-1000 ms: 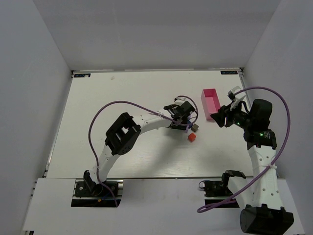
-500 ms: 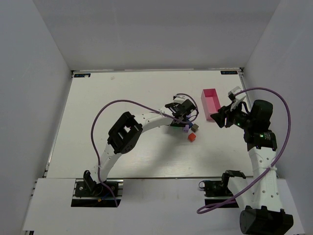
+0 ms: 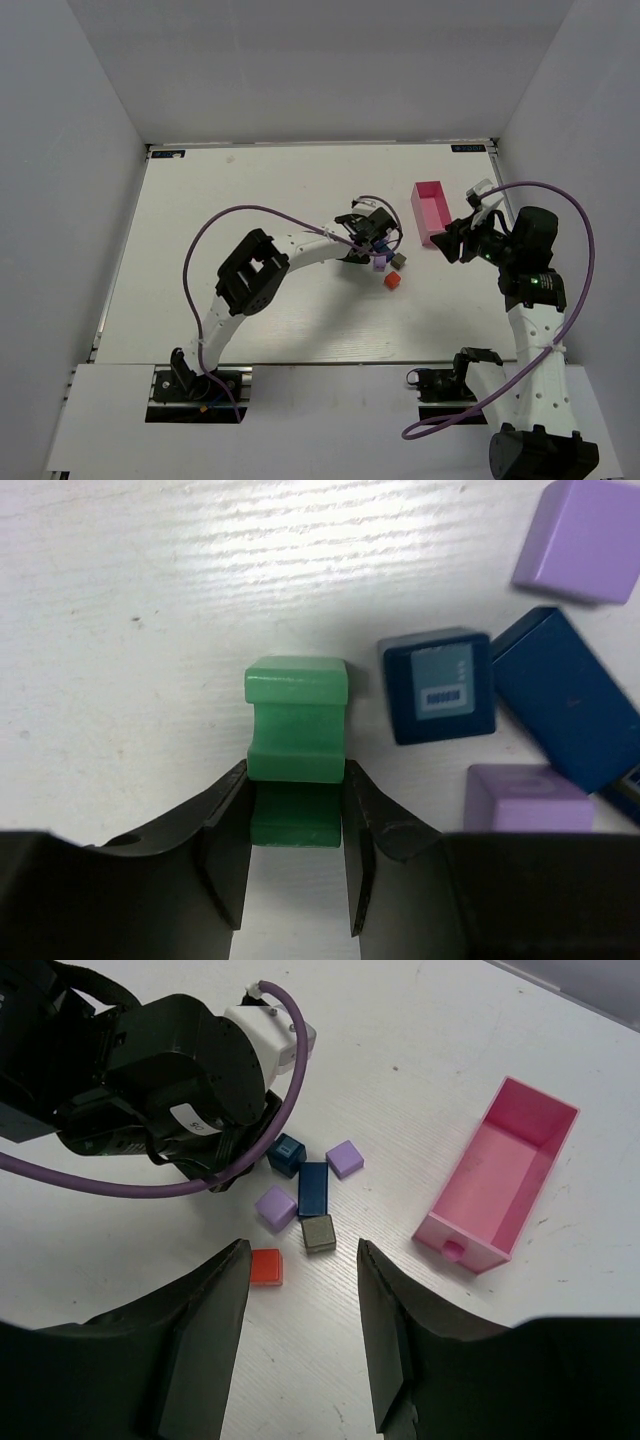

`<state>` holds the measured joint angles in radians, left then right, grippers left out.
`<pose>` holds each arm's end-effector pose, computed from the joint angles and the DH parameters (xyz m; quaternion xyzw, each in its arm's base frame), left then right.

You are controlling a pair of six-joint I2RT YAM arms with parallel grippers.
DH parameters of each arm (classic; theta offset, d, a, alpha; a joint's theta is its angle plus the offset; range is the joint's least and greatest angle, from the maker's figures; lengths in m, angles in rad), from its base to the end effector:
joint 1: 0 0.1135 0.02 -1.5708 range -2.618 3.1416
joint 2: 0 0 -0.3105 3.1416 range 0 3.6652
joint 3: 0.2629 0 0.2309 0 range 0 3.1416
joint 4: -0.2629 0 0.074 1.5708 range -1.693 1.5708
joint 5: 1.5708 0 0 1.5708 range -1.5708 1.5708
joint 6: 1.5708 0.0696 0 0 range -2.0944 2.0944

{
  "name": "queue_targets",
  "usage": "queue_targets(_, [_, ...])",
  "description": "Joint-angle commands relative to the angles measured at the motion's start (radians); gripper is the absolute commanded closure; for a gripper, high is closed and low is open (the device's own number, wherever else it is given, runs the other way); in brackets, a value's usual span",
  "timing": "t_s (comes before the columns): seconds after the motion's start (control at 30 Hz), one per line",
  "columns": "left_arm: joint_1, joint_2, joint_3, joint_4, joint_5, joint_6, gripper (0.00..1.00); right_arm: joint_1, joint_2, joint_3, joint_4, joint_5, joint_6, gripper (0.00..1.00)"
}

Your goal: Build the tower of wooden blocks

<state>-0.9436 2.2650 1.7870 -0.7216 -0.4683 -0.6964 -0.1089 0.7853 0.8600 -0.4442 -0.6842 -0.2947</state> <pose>0.3151 -0.3812 0.1760 0.0754 0.9540 0.0243 0.2892 0.1416 0.0288 0.3633 -0.2609 0.7562 0.1644 0.5771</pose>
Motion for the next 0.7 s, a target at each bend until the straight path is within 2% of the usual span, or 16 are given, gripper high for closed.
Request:
queue_targets(0.0, [0.005, -0.085, -0.057, -0.006, -0.003, 0.067, 0.59, 0.0, -0.017, -0.012, 0.022, -0.018, 0.009, 0.47])
queue_targets(0.2, [0.023, -0.186, -0.158, 0.03, 0.059, 0.3, 0.64, 0.002, -0.026, -0.021, 0.021, -0.021, 0.005, 0.47])
queue_targets(0.23, [0.032, -0.209, -0.208, 0.043, 0.072, 0.396, 0.64, -0.002, -0.026, -0.022, 0.021, -0.023, 0.003, 0.46])
queue_targets(0.33, [0.042, -0.344, -0.365, 0.144, 0.192, 0.555, 0.64, 0.002, -0.026, -0.029, 0.022, -0.023, -0.001, 0.46])
queue_targets(0.43, [0.083, -0.49, -0.501, 0.26, 0.349, 0.797, 0.64, 0.003, -0.026, -0.027, 0.022, -0.023, -0.003, 0.46])
queue_targets(0.5, [0.106, -0.536, -0.547, 0.28, 0.425, 0.875, 0.68, 0.003, -0.024, -0.026, 0.022, -0.028, -0.003, 0.46])
queue_targets(0.57, [0.13, -0.55, -0.548, 0.268, 0.54, 0.973, 0.72, 0.003, -0.024, -0.027, 0.019, -0.029, -0.001, 0.46])
queue_targets(0.67, [0.176, -0.474, -0.444, 0.136, 0.695, 1.096, 0.74, 0.002, -0.027, -0.027, 0.019, -0.032, -0.004, 0.46])
